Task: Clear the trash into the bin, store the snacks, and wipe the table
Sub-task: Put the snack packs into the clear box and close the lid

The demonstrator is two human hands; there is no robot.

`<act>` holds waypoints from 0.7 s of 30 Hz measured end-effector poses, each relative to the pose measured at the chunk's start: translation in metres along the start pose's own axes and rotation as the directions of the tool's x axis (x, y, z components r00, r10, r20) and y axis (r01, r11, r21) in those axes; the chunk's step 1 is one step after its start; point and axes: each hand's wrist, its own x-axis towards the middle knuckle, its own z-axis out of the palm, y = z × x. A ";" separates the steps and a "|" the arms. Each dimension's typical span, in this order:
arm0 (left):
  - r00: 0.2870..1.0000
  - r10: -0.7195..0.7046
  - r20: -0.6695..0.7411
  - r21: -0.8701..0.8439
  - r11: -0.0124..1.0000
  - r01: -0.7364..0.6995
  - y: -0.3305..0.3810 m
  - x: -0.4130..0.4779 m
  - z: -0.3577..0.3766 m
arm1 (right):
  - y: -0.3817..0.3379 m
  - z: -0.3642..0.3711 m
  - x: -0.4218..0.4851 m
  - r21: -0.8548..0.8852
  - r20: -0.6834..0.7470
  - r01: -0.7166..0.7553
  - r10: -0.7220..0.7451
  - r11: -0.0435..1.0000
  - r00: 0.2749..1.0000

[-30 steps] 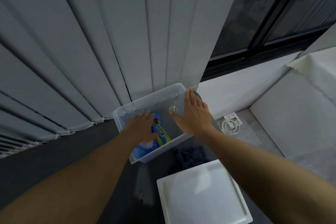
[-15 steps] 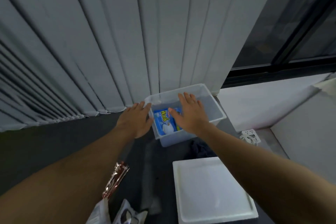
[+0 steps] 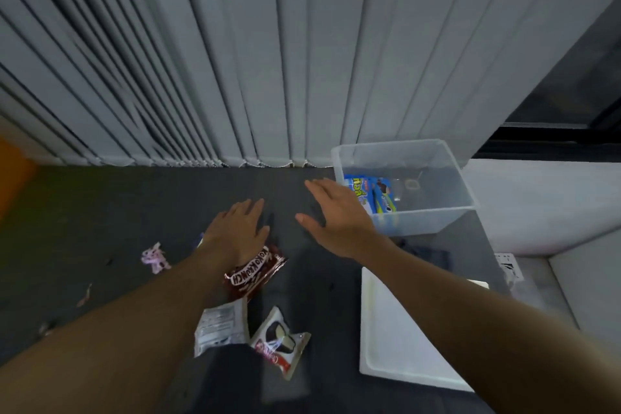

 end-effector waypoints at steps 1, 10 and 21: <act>1.000 -0.009 0.003 -0.012 1.000 0.010 -0.005 -0.004 0.004 | -0.004 0.006 -0.001 -0.005 -0.034 0.051 -0.051 0.999 0.998; 0.990 -0.057 0.130 -0.067 0.996 0.066 -0.043 -0.039 0.051 | -0.021 0.057 -0.023 0.093 0.406 0.072 -0.104 0.993 0.908; 0.913 0.026 0.408 -0.156 0.987 0.041 -0.060 -0.056 0.093 | -0.037 0.111 -0.054 0.110 0.775 0.008 -0.091 0.994 0.625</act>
